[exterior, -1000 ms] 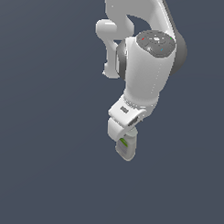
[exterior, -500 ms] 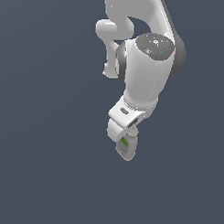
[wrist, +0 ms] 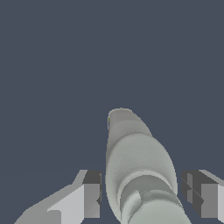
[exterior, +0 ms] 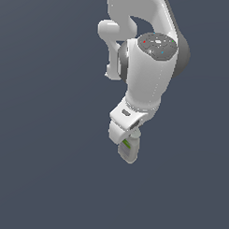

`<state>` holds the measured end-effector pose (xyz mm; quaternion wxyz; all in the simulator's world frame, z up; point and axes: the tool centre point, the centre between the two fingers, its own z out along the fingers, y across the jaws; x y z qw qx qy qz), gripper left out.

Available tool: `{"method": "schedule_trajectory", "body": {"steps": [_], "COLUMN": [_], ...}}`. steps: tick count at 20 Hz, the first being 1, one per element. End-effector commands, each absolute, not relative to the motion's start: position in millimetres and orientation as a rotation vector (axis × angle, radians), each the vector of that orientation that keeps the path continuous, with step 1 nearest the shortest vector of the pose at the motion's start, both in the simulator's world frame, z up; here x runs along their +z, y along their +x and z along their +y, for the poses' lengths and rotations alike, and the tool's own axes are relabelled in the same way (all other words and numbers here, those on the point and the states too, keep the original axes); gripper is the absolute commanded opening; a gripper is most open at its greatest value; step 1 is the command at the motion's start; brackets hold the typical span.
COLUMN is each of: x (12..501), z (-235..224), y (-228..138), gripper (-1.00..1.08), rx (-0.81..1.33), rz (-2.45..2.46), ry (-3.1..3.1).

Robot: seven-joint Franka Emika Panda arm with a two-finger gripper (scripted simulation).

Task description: Pick up the object and move it to a goal position.

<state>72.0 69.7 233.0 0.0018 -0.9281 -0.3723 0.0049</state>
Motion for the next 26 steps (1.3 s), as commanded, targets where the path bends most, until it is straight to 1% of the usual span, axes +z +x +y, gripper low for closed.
{"method": "schedule_trajectory", "body": {"steps": [1,7,19,26], "x": [249,291,402,439], "z": [66,52,14,1], "y": [73,69,61,60], "gripper": [-1.00,-1.00,-1.00,-1.00], "rx": [-0.002,-0.002,-0.002,-0.001], "rz": [-1.169,-1.169,-1.170,-1.170], "ry": [-2.916,-2.916,-2.915,-2.915]}}
